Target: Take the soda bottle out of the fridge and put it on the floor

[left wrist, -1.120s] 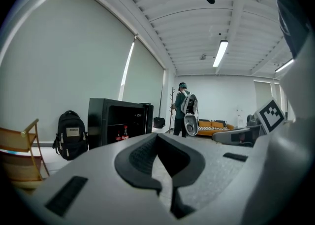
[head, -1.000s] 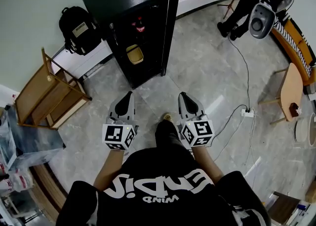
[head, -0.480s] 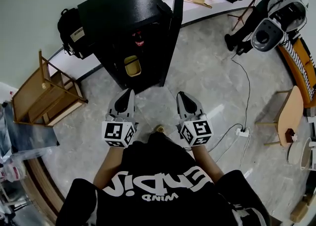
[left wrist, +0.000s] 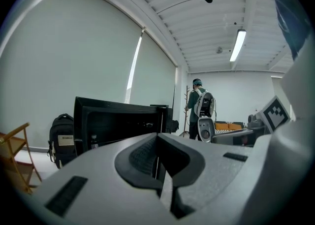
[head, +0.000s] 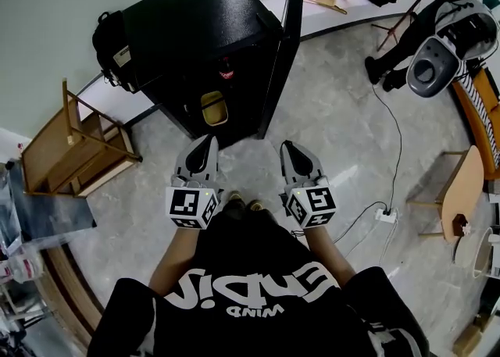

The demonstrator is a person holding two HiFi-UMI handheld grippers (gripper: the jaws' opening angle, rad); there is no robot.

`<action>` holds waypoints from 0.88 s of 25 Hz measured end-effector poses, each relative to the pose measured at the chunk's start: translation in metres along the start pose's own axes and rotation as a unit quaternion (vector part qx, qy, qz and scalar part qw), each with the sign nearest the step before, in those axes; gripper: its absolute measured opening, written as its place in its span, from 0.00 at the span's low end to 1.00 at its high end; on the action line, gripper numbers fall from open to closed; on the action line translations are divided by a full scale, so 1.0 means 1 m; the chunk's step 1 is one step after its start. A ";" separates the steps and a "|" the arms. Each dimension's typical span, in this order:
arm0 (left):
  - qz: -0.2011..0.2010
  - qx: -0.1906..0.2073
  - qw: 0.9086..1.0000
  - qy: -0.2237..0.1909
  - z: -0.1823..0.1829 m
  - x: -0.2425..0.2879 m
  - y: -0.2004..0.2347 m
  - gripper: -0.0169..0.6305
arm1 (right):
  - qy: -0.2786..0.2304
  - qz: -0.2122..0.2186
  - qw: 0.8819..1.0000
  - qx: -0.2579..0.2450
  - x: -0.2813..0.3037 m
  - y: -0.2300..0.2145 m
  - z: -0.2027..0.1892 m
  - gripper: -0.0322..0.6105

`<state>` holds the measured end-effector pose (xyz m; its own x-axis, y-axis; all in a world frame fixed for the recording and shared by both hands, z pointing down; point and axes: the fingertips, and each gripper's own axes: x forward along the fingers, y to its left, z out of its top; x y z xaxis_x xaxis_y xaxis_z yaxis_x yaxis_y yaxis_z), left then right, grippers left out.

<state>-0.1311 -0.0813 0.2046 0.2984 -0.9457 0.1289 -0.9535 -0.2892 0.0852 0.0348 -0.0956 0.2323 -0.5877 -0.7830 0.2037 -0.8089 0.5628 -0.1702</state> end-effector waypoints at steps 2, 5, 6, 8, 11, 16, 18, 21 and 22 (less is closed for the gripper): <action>-0.010 0.001 1.000 0.002 0.001 0.009 0.005 0.04 | 0.000 -0.011 1.000 0.002 0.007 -0.003 0.001 0.09; -0.021 0.003 1.000 0.001 0.001 0.020 0.015 0.04 | -0.005 -0.022 1.000 0.004 0.014 -0.003 0.003 0.09; -0.024 0.005 1.000 0.001 0.000 0.024 0.017 0.04 | -0.007 -0.024 1.000 0.005 0.016 -0.004 0.002 0.09; -0.029 0.008 1.000 0.002 -0.002 0.032 0.021 0.04 | -0.006 -0.031 0.999 0.009 0.020 -0.007 -0.004 0.09; -0.032 0.011 0.999 0.010 -0.008 0.039 0.030 0.04 | 0.001 -0.036 0.999 0.016 0.028 -0.006 -0.011 0.09; -0.023 0.009 1.000 0.016 -0.012 0.043 0.039 0.04 | 0.007 -0.026 1.000 0.012 0.038 -0.003 -0.013 0.09; -0.019 0.009 1.000 0.017 -0.014 0.042 0.040 0.04 | 0.010 -0.020 1.000 0.010 0.041 -0.002 -0.013 0.09; -0.014 0.006 1.000 0.018 -0.018 0.041 0.039 0.04 | 0.013 -0.012 1.000 0.008 0.044 -0.002 -0.015 0.09; -0.013 0.006 1.000 0.018 -0.020 0.042 0.038 0.04 | 0.012 -0.010 1.000 0.006 0.044 -0.002 -0.016 0.09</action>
<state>-0.1546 -0.1289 0.2327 0.3239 -0.9322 0.1619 -0.9459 -0.3153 0.0769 0.0104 -0.1270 0.2571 -0.5723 -0.7870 0.2304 -0.8199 0.5446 -0.1767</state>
